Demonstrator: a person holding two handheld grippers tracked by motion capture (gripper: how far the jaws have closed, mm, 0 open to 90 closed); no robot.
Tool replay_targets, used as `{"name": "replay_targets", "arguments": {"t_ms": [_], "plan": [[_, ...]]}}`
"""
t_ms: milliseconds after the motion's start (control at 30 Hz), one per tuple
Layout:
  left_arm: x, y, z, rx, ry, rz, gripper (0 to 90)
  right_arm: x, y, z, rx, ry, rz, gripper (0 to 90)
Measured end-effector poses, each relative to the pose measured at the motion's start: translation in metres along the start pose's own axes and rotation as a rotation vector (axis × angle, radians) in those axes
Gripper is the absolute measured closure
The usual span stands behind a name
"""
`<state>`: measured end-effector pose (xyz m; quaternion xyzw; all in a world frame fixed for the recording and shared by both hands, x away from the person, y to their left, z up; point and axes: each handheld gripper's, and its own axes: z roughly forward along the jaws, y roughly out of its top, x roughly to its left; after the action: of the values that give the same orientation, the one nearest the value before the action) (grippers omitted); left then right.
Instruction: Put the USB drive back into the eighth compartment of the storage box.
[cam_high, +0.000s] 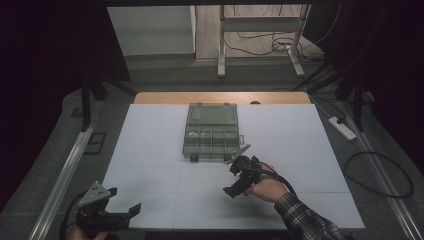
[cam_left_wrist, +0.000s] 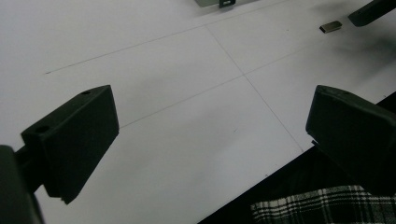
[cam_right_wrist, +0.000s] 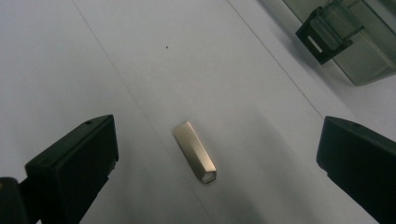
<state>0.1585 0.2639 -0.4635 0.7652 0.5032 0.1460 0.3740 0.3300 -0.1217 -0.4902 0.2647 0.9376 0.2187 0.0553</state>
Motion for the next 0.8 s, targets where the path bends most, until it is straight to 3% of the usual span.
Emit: {"name": "replay_targets", "arguments": {"t_ms": [167, 533, 800], "plan": [[0.0, 0.0, 0.0, 0.0, 0.0, 0.001, 2.8, 0.0, -0.002, 0.005, 0.014, 0.002, -0.005, 0.0], [0.0, 0.0, 0.0, 0.0, -0.003, 0.002, 2.8, 0.003, -0.009, 0.024, 0.105, -0.023, -0.041, 0.0], [0.0, 0.0, 0.0, 0.001, -0.002, 0.004, 2.8, 0.003, -0.011, 0.025, 0.101, -0.028, -0.047, 0.0]]}}
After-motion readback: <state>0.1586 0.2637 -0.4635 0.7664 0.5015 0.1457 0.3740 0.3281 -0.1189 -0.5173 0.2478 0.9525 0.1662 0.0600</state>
